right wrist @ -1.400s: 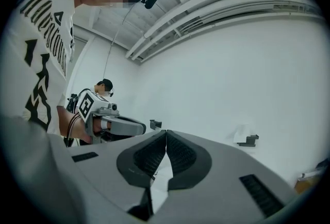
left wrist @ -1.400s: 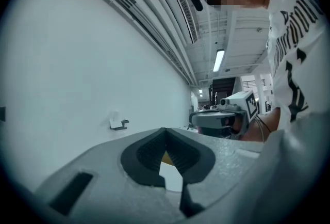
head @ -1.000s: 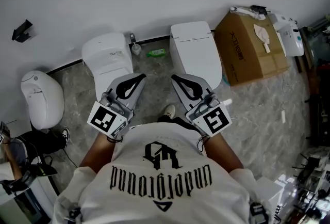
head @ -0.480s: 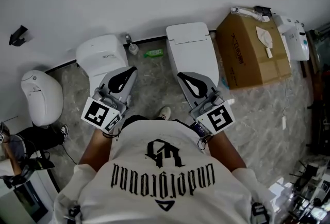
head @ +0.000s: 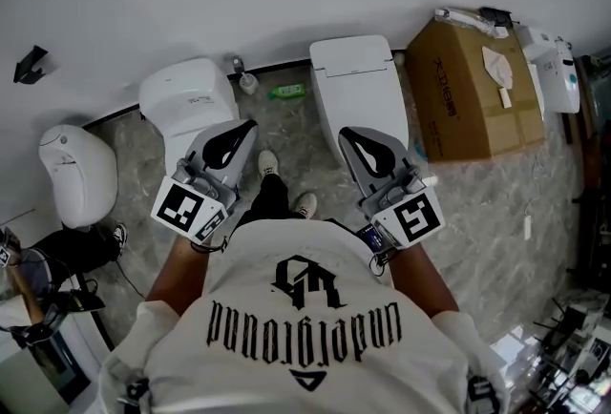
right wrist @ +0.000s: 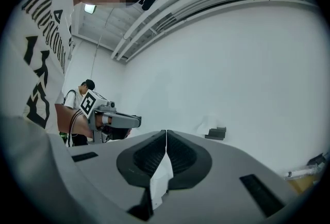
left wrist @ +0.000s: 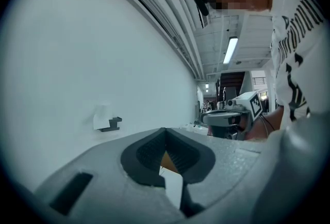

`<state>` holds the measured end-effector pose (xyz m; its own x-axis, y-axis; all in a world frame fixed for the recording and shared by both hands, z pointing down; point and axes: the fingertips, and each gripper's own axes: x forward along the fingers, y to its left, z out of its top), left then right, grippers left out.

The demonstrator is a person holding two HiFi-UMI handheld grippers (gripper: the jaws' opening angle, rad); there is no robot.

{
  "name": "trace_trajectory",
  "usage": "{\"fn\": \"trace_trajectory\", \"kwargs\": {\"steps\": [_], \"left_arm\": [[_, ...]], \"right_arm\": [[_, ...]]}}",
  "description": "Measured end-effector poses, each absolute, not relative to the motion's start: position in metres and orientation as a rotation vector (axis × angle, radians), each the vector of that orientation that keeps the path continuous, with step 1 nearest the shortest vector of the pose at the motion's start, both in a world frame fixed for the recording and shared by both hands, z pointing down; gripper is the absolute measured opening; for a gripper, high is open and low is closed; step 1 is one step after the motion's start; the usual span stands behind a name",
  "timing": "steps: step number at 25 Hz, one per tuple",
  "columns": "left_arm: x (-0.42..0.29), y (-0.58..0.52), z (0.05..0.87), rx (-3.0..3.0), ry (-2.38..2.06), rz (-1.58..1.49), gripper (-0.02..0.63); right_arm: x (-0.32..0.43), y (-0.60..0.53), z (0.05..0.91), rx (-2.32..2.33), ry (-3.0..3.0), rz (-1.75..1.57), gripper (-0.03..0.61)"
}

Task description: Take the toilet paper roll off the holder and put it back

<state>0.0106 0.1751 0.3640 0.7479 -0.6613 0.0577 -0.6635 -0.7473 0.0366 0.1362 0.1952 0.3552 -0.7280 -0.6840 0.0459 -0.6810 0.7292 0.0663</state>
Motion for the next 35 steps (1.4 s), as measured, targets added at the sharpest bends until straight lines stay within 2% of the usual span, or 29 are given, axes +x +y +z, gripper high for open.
{"fn": "trace_trajectory", "kwargs": {"steps": [17,35], "left_arm": [[0.006,0.083,0.353,2.903,-1.077,-0.016,0.014],[-0.093,-0.035,0.331,2.927,-1.08,-0.033,0.014]], "right_arm": [[0.116,0.11,0.347,1.086,-2.849,-0.072,0.015],[0.009,-0.023,0.32,1.018,-2.846,-0.11,0.015]]}}
